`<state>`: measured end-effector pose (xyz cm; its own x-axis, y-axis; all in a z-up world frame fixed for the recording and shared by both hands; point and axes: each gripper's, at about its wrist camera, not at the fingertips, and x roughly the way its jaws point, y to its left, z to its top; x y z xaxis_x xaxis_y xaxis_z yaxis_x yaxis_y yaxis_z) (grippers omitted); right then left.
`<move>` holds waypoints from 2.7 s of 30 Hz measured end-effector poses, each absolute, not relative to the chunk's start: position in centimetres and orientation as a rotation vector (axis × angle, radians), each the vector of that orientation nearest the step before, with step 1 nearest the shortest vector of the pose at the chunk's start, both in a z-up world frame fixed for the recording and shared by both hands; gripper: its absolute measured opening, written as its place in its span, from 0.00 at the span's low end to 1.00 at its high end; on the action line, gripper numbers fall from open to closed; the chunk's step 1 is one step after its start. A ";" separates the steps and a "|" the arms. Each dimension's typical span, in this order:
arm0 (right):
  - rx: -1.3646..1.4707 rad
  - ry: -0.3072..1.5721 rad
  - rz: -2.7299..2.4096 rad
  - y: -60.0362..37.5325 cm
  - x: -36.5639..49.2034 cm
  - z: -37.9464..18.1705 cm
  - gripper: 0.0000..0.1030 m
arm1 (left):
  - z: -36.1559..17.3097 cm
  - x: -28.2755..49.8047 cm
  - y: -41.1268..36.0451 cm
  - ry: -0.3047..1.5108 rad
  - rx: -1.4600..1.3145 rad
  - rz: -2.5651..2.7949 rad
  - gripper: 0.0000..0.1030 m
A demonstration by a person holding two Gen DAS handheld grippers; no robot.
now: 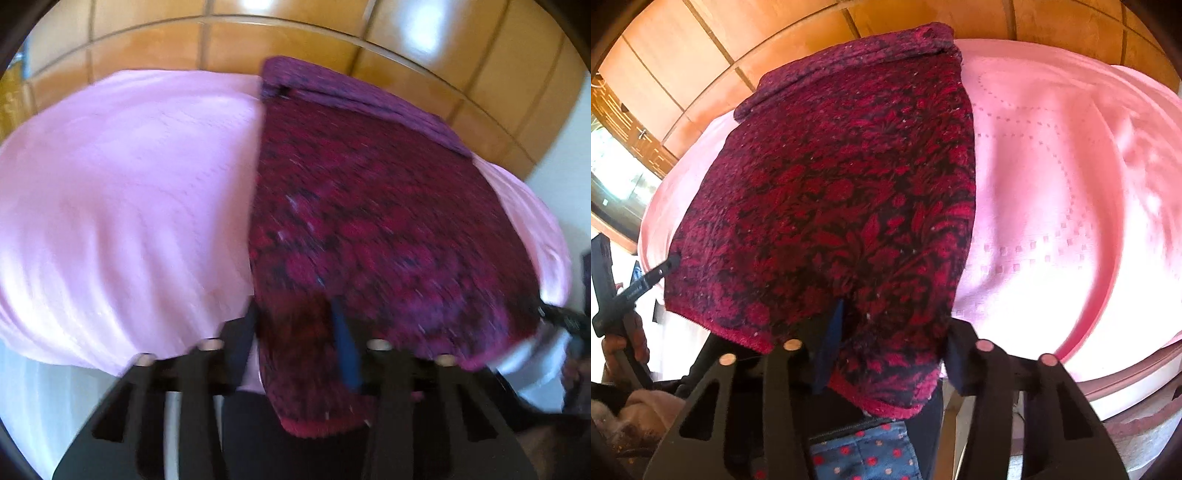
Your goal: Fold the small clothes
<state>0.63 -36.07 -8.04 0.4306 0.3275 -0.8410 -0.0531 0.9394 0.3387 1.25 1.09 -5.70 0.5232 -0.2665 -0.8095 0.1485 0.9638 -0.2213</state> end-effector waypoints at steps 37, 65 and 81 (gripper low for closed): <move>0.751 0.878 0.265 -42.5 20.5 -3.8 0.70 | -2.2 23.5 5.0 0.926 -0.771 -0.279 0.57; 0.445 0.824 0.191 -41.6 8.0 -1.9 0.12 | -3.8 15.0 5.1 0.913 -0.580 -0.424 0.11; 0.438 0.966 0.129 -41.8 0.2 -4.3 0.34 | -2.1 8.7 1.4 0.929 -0.245 -0.283 0.19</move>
<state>0.22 -41.85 -4.26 0.5683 0.2977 -0.7670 0.0868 0.9053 0.4158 8.74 1.36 -2.06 0.5662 -0.3425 -0.7497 0.1337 0.9357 -0.3265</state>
